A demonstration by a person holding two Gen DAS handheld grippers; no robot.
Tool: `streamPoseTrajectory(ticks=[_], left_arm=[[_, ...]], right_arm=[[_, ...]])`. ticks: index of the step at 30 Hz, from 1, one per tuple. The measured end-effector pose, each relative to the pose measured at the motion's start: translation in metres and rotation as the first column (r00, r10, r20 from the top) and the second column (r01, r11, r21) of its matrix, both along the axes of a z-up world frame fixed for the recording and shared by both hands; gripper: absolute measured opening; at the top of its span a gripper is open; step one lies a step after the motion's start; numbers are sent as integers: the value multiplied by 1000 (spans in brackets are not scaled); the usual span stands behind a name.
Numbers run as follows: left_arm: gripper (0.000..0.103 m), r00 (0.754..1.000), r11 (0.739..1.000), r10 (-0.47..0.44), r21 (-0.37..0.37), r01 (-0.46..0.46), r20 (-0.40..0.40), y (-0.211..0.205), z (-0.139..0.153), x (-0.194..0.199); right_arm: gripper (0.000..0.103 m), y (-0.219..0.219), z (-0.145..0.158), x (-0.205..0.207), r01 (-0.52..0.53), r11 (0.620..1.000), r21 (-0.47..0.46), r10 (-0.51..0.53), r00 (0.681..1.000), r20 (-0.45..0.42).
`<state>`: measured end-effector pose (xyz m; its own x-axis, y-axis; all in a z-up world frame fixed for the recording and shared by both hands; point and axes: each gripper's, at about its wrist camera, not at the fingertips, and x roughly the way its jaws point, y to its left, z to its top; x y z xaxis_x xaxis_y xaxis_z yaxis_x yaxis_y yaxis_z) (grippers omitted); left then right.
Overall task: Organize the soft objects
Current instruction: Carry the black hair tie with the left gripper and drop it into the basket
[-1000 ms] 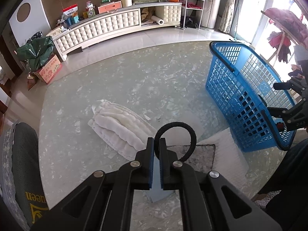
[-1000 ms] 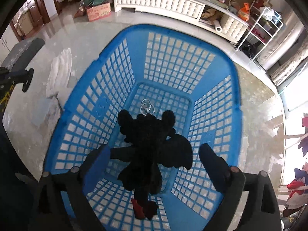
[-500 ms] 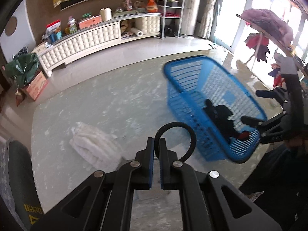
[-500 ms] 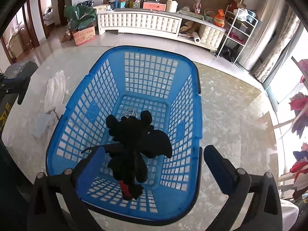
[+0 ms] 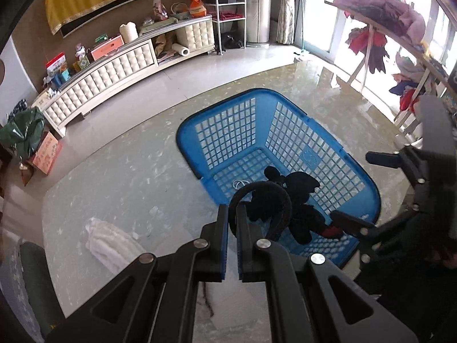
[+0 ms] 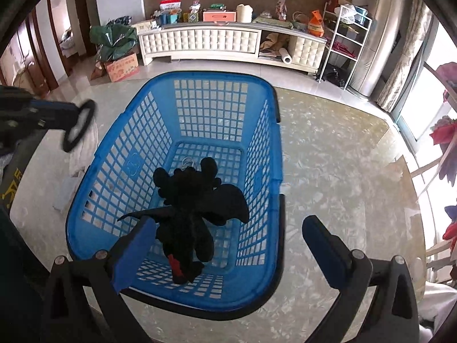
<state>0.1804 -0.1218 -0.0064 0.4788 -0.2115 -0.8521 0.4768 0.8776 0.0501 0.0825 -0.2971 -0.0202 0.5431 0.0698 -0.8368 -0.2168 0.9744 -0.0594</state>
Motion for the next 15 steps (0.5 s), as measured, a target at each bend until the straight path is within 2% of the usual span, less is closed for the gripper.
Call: streamPoseTrajectory(ticks=[6,15], left_arm=[[4,999,999,-35,24,34,34,-26,-13,16],[4,998,997,-55,58,56,-20,-55,-37,41]], right_arm=[[103,-10,-2,1,12,1000,17,-12,1000,3],[103,-18,2,2,17,999,30,-18,1000,3]])
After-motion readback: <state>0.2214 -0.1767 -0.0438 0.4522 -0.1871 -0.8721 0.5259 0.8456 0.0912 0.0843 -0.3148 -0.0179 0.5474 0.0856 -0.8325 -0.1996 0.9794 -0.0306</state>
